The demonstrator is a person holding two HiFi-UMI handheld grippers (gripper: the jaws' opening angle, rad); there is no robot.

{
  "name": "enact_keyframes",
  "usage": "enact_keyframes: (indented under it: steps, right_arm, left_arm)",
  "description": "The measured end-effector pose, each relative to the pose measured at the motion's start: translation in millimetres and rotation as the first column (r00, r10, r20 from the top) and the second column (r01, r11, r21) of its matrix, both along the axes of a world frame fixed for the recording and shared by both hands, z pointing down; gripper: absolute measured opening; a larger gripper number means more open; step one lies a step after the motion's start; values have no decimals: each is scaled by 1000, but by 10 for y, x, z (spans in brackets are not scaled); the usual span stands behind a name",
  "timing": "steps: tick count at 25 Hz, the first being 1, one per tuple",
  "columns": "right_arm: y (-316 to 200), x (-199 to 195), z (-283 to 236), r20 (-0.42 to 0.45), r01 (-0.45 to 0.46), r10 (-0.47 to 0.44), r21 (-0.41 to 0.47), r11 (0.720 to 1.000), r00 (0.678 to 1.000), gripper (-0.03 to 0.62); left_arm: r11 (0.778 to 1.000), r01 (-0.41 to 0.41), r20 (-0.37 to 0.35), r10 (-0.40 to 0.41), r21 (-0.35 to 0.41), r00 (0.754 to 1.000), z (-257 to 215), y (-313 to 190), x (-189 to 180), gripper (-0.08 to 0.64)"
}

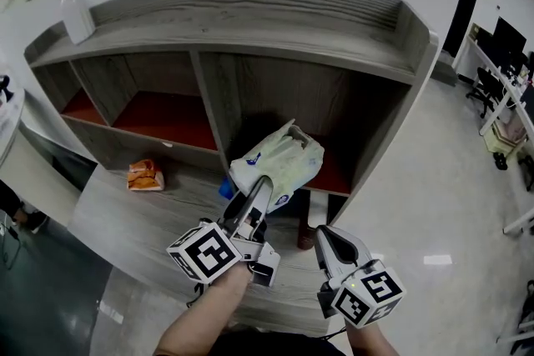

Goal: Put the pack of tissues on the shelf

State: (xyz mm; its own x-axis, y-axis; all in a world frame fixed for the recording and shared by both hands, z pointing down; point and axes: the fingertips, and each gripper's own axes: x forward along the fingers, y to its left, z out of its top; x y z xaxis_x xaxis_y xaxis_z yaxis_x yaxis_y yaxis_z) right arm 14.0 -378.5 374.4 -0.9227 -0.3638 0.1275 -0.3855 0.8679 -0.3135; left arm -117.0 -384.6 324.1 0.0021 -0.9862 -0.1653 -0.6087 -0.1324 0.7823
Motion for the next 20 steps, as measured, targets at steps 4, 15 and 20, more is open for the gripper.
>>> enact_keyframes:
  steps: [4,15,20]
  right_arm:
    - [-18,0,13,9,15,-15,-7,1000,1000,0]
    - [-118,108,43,24,20,-20,-18,1000,1000,0]
    - [-126,125,47,31,27,-27,-20,999,999,0]
  left_arm:
    - [998,29,30,-27,-62,999,85,-37,11,164]
    - [979,150,86,-139,-138,987,203,-168,-88,284]
    - [968,191,108,-175,-162,979,216,-180,-78,339]
